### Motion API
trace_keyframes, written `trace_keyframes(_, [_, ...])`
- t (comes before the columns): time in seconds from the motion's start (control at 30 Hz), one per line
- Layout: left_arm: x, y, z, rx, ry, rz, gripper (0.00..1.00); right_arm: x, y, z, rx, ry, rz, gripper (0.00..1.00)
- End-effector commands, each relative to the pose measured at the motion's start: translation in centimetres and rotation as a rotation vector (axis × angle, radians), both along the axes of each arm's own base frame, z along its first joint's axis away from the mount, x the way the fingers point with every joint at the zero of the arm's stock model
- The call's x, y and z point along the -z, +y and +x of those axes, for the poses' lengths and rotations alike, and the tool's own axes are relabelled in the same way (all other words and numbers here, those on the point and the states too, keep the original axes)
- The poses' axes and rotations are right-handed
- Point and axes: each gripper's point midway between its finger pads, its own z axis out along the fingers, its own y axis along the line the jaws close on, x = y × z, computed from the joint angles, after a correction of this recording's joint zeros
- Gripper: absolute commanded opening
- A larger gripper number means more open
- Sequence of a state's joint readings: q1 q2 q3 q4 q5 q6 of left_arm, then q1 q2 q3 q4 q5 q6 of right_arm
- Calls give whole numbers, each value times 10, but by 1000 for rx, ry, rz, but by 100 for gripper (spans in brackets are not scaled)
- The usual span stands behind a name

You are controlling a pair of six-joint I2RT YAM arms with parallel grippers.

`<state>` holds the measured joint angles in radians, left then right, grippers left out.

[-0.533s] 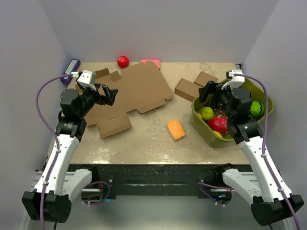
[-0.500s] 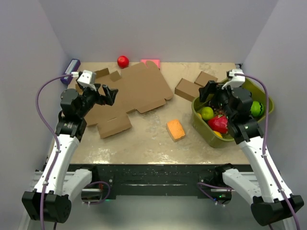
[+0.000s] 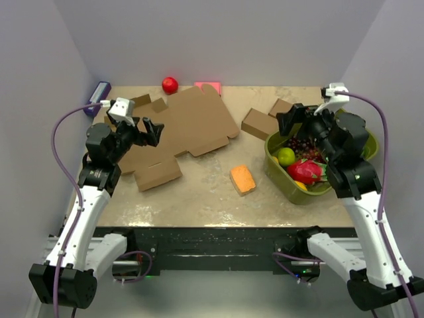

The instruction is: Fold the paper box

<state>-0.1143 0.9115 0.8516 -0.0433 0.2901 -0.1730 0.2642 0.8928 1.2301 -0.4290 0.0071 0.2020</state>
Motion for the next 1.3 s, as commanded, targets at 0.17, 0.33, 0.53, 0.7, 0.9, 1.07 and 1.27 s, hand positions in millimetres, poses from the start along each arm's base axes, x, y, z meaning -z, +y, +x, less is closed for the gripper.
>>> trace_keyframes(0.17, [5,18,3,-112,6,16,100,64,105,11,-161,274,-102,91])
trace_keyframes(0.33, [13,28,5,-165,27,34,100,120,197,10,-221,393,-128,90])
trace_keyframes(0.53, [14,53,6,-316,39,44,100,144,302,-12,-581,285,-157,92])
trace_keyframes(0.7, [12,56,6,-343,43,40,100,197,332,10,-705,216,-461,86])
trace_keyframes(0.9, [8,86,0,-513,35,40,100,231,347,47,-677,159,-659,82])
trace_keyframes(1.07, [9,85,1,-507,34,35,100,260,352,72,-640,137,-797,85])
trace_keyframes(1.27, [6,88,0,-524,29,34,100,277,350,90,-603,92,-912,85])
